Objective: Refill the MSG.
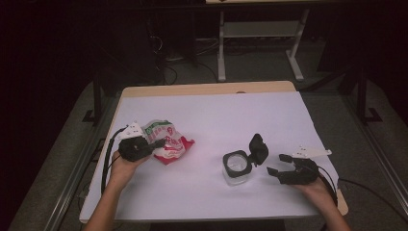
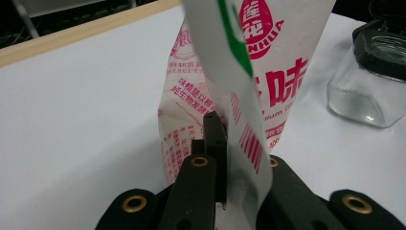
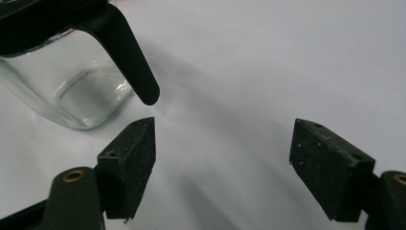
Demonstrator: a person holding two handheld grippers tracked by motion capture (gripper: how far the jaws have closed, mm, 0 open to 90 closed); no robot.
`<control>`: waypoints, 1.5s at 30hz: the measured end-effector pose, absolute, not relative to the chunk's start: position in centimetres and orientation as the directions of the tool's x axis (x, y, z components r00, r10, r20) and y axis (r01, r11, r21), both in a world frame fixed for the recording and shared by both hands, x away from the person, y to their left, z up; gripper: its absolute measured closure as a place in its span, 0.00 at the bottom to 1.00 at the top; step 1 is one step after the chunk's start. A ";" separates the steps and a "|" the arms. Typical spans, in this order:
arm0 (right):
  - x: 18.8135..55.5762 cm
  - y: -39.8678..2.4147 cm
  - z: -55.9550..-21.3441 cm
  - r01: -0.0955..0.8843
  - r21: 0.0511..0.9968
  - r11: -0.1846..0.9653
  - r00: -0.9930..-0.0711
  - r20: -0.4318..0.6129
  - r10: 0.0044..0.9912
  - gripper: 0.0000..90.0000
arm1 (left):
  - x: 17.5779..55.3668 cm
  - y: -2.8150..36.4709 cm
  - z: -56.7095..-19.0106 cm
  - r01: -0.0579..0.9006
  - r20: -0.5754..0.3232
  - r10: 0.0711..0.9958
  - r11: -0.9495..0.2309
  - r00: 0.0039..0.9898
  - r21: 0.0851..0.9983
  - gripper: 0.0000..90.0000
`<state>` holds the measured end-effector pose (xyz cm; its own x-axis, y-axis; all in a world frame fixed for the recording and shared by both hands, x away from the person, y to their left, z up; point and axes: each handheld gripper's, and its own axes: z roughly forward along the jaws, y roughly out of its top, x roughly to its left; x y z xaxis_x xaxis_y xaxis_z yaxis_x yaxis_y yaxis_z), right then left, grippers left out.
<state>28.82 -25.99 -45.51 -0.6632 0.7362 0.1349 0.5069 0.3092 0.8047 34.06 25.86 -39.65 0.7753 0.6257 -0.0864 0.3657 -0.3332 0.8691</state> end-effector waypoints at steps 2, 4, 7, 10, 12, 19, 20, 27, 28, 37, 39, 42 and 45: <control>28.8 -26.0 -45.5 0.507 0.805 0.310 -0.663 0.134 0.736 0.26 | 34.0 25.9 -39.6 0.367 -0.091 0.623 -0.331 0.777 0.869 1.00; 28.8 -26.0 -45.5 0.508 0.804 0.308 -0.662 0.136 0.737 0.26 | 33.9 25.8 -39.5 0.357 -0.081 0.618 -0.338 0.782 0.871 1.00; 28.8 -26.0 -45.5 0.509 0.804 0.308 -0.662 0.137 0.737 0.26 | 33.6 25.3 -39.0 0.353 -0.075 0.618 -0.340 0.782 0.872 1.00; 28.8 -26.0 -45.5 0.509 0.804 0.307 -0.661 0.137 0.737 0.26 | 33.2 24.5 -38.1 0.328 -0.044 0.617 -0.355 0.786 0.876 1.00; 28.8 -26.1 -45.5 0.511 0.803 0.306 -0.661 0.139 0.737 0.26 | 33.0 24.0 -37.6 0.309 -0.029 0.612 -0.356 0.790 0.882 1.00; 28.8 -26.1 -45.5 0.503 0.808 0.306 -0.664 0.135 0.735 0.26 | 32.7 23.7 -36.3 0.308 -0.055 0.601 -0.327 0.797 0.894 1.00; 28.8 -26.2 -45.5 0.501 0.809 0.306 -0.665 0.134 0.734 0.26 | 32.5 23.6 -36.1 0.308 -0.062 0.604 -0.313 0.795 0.899 1.00; 28.6 -26.2 -45.2 0.498 0.817 0.290 -0.666 0.146 0.732 0.26 | 31.9 23.5 -34.8 0.310 -0.104 0.569 -0.278 0.816 0.909 1.00; 28.5 -26.1 -45.2 0.497 0.817 0.291 -0.668 0.147 0.730 0.26 | 31.8 23.5 -34.7 0.308 -0.105 0.565 -0.278 0.818 0.910 1.00; 27.3 -26.4 -43.2 0.503 0.818 0.278 -0.669 0.165 0.725 0.56 | 31.0 23.5 -34.1 0.308 -0.123 0.548 -0.259 0.827 0.915 1.00; 26.8 -26.4 -42.8 0.500 0.815 0.292 -0.680 0.162 0.715 0.70 | 30.9 23.4 -34.0 0.305 -0.124 0.544 -0.256 0.830 0.917 1.00; 26.1 -26.4 -42.7 0.497 0.812 0.307 -0.694 0.160 0.702 0.87 | 30.8 23.3 -33.8 0.314 -0.136 0.543 -0.248 0.829 0.916 1.00; 25.7 -26.3 -42.6 0.492 0.809 0.321 -0.713 0.162 0.682 1.00 | 30.7 23.2 -33.7 0.311 -0.138 0.536 -0.248 0.833 0.917 1.00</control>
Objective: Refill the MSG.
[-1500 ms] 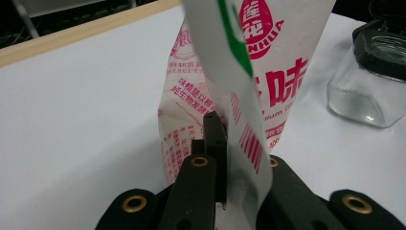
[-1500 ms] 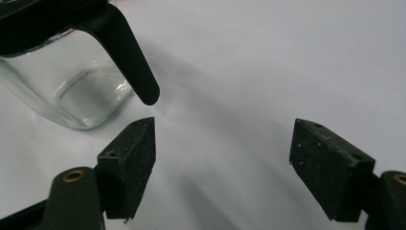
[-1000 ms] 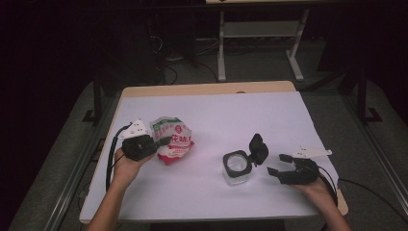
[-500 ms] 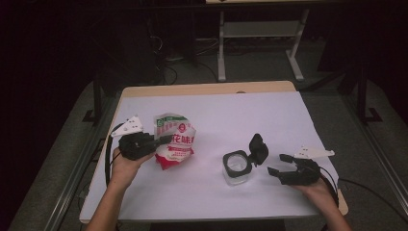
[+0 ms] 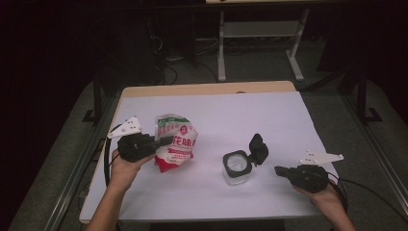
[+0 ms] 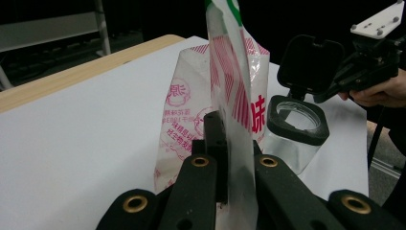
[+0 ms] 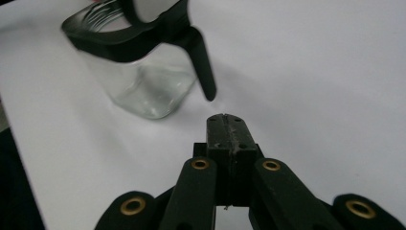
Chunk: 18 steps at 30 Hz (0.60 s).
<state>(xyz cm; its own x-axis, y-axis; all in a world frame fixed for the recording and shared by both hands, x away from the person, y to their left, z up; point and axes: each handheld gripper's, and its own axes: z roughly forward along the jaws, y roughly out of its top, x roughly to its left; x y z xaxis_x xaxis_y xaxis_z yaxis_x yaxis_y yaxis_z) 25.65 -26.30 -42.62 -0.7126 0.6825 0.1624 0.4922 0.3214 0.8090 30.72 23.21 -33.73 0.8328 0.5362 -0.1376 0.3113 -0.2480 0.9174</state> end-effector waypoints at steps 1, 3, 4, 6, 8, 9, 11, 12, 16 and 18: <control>25.5 -26.2 -42.6 0.494 0.803 0.333 -0.718 0.162 0.676 1.00 | 30.7 23.2 -33.7 0.308 -0.134 0.536 -0.250 0.833 0.918 1.00; 25.1 -26.0 -42.6 0.480 0.805 0.349 -0.737 0.155 0.657 1.00 | 30.6 23.2 -33.6 0.307 -0.134 0.533 -0.250 0.836 0.918 1.00; 24.9 -25.9 -42.5 0.479 0.804 0.352 -0.741 0.156 0.653 1.00 | 30.6 23.2 -33.5 0.308 -0.137 0.535 -0.244 0.834 0.919 1.00; 24.6 -25.5 -42.6 0.471 0.804 0.363 -0.756 0.156 0.635 1.00 | 30.6 23.2 -33.5 0.315 -0.152 0.531 -0.231 0.834 0.921 1.00; 24.3 -25.0 -42.5 0.462 0.802 0.378 -0.775 0.158 0.612 1.00 | 30.5 23.2 -33.4 0.311 -0.154 0.526 -0.225 0.837 0.923 1.00; 24.2 -24.7 -42.5 0.461 0.799 0.385 -0.786 0.167 0.595 1.00 | 30.4 23.2 -33.3 0.309 -0.151 0.526 -0.227 0.837 0.923 1.00; 24.0 -24.0 -42.4 0.453 0.798 0.396 -0.803 0.172 0.571 1.00 | 30.4 23.2 -33.2 0.305 -0.147 0.524 -0.229 0.839 0.925 1.00; 23.9 -23.7 -42.3 0.446 0.801 0.400 -0.811 0.172 0.559 1.00 | 30.3 23.2 -33.1 0.305 -0.148 0.524 -0.227 0.839 0.925 1.00; 23.5 -22.5 -41.8 0.419 0.820 0.390 -0.838 0.184 0.513 1.00 | 30.2 23.2 -33.1 0.305 -0.152 0.522 -0.222 0.840 0.926 1.00; 23.4 -22.0 -41.6 0.405 0.830 0.384 -0.847 0.182 0.500 1.00 | 30.2 23.1 -33.1 0.308 -0.152 0.522 -0.225 0.839 0.924 1.00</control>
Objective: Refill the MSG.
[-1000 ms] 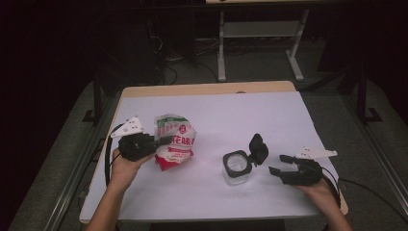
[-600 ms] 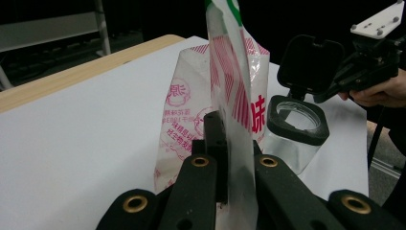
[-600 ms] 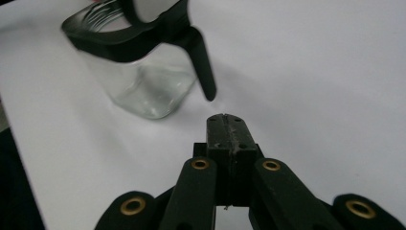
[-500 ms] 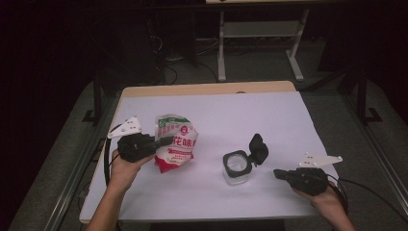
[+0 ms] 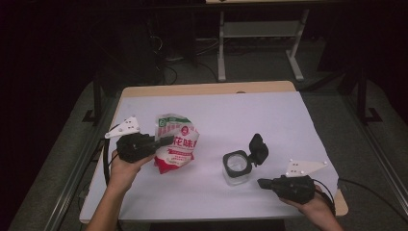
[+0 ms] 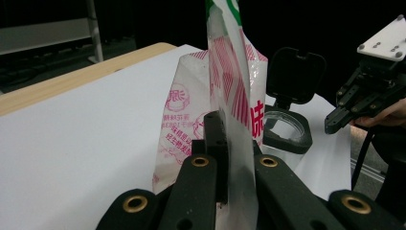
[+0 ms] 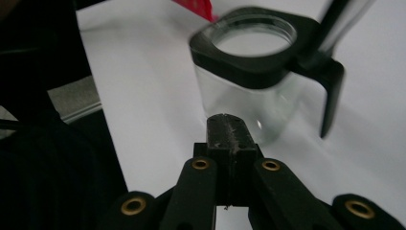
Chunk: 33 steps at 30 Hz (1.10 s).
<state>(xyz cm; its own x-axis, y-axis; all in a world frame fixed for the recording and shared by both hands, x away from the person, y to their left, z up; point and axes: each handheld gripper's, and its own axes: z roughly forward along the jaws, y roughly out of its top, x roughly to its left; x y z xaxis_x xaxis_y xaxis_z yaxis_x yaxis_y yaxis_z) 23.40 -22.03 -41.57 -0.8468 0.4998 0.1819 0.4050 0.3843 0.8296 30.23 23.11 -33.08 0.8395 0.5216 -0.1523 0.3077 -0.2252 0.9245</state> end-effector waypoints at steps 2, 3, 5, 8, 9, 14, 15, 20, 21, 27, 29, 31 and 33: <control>23.3 -21.5 -41.3 0.394 0.838 0.377 -0.855 0.185 0.484 1.00 | 30.2 23.0 -33.1 0.308 -0.153 0.518 -0.227 0.841 0.924 1.00; 23.3 -21.3 -41.2 0.389 0.841 0.377 -0.859 0.184 0.477 1.00 | 30.2 23.0 -33.1 0.309 -0.155 0.520 -0.222 0.840 0.925 1.00; 23.2 -20.8 -41.0 0.375 0.846 0.379 -0.869 0.178 0.462 1.00 | 30.2 22.9 -33.1 0.308 -0.157 0.517 -0.220 0.842 0.926 1.00; 23.2 -20.1 -40.7 0.367 0.850 0.378 -0.875 0.176 0.452 1.00 | 30.1 22.9 -33.0 0.303 -0.151 0.516 -0.224 0.843 0.926 1.00; 23.2 -19.9 -40.6 0.364 0.852 0.375 -0.876 0.177 0.449 1.00 | 30.1 22.9 -32.9 0.303 -0.152 0.515 -0.223 0.844 0.926 1.00; 23.6 -18.3 -40.1 0.342 0.859 0.380 -0.886 0.161 0.434 1.00 | 29.9 22.9 -32.7 0.291 -0.144 0.513 -0.218 0.846 0.931 1.00; 23.6 -18.1 -40.1 0.341 0.860 0.380 -0.888 0.162 0.431 1.00 | 29.9 22.9 -32.7 0.292 -0.148 0.510 -0.215 0.847 0.932 1.00; 24.1 -16.4 -39.6 0.327 0.866 0.378 -0.891 0.149 0.428 1.00 | 29.7 22.7 -32.3 0.284 -0.142 0.505 -0.217 0.851 0.934 1.00; 24.2 -16.0 -39.5 0.325 0.867 0.379 -0.890 0.145 0.432 1.00 | 29.6 22.7 -32.3 0.283 -0.142 0.505 -0.215 0.852 0.935 1.00; 24.9 -13.8 -39.0 0.316 0.875 0.368 -0.878 0.122 0.464 1.00 | 29.4 22.6 -31.8 0.281 -0.146 0.494 -0.210 0.857 0.936 1.00; 25.2 -13.1 -38.9 0.315 0.876 0.364 -0.873 0.117 0.474 1.00 | 29.2 22.6 -31.6 0.277 -0.143 0.498 -0.207 0.856 0.938 1.00; 25.4 -12.3 -38.9 0.309 0.878 0.366 -0.868 0.103 0.485 1.00 | 29.1 22.6 -31.5 0.275 -0.148 0.490 -0.197 0.859 0.941 1.00; 25.6 -11.5 -38.8 0.308 0.878 0.365 -0.865 0.099 0.491 1.00 | 28.9 22.5 -31.2 0.270 -0.144 0.489 -0.198 0.861 0.942 1.00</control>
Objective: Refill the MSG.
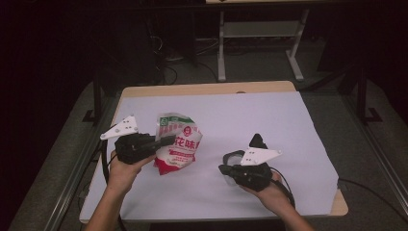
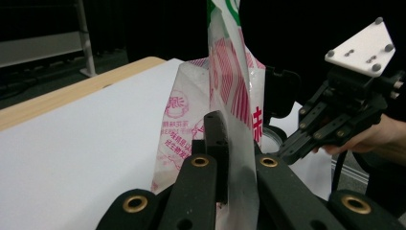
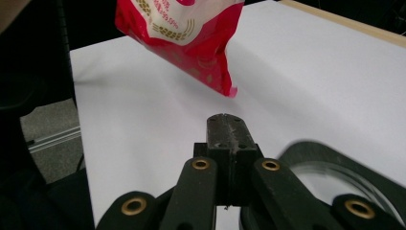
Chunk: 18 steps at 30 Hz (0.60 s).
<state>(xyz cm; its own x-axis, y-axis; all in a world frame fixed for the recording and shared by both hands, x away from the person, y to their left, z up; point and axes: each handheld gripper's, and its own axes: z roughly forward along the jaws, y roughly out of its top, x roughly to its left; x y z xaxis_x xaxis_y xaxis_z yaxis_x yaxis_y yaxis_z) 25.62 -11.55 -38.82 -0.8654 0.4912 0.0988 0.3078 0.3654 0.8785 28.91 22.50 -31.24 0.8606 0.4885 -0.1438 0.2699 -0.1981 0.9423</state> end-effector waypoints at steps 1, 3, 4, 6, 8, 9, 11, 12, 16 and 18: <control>25.7 -11.2 -38.8 0.308 0.877 0.369 -0.865 0.097 0.492 1.00 | 28.8 22.5 -31.1 0.269 -0.141 0.486 -0.204 0.862 0.941 1.00; 26.0 -10.4 -38.7 0.309 0.877 0.367 -0.859 0.091 0.505 1.00 | 28.7 22.4 -30.8 0.266 -0.138 0.482 -0.208 0.865 0.941 1.00; 26.2 -10.2 -38.7 0.311 0.878 0.363 -0.856 0.093 0.509 1.00 | 28.6 22.3 -30.6 0.261 -0.133 0.482 -0.210 0.866 0.942 1.00; 26.5 -9.5 -38.6 0.319 0.880 0.353 -0.847 0.097 0.524 1.00 | 28.5 22.3 -30.4 0.260 -0.134 0.477 -0.210 0.869 0.942 1.00; 26.8 -9.0 -38.7 0.325 0.881 0.344 -0.839 0.100 0.535 1.00 | 28.4 22.2 -30.3 0.264 -0.140 0.473 -0.205 0.870 0.943 1.00; 27.0 -8.7 -38.7 0.333 0.880 0.339 -0.833 0.106 0.542 1.00 | 28.3 22.1 -30.2 0.261 -0.142 0.471 -0.199 0.871 0.945 1.00; 27.2 -8.1 -38.9 0.337 0.881 0.332 -0.826 0.107 0.553 1.00 | 28.1 22.0 -30.0 0.257 -0.140 0.463 -0.200 0.875 0.945 1.00; 27.3 -7.8 -38.9 0.342 0.881 0.328 -0.821 0.110 0.561 1.00 | 28.0 21.9 -29.9 0.253 -0.135 0.463 -0.202 0.876 0.946 1.00; 27.4 -6.8 -39.0 0.343 0.882 0.323 -0.813 0.106 0.573 1.00 | 27.7 21.8 -29.6 0.247 -0.134 0.451 -0.201 0.882 0.948 1.00; 27.5 -6.2 -39.0 0.346 0.885 0.312 -0.808 0.112 0.579 1.00 | 27.5 21.7 -29.5 0.243 -0.133 0.444 -0.201 0.886 0.949 1.00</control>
<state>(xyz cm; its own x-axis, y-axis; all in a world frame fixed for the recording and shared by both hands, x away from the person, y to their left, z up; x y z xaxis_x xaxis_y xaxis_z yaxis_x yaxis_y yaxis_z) 27.53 -6.22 -39.01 -0.8079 0.5786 0.1120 0.3460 0.3117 0.8850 27.51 21.74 -29.54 0.8861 0.4439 -0.1331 0.2433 -0.2011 0.9489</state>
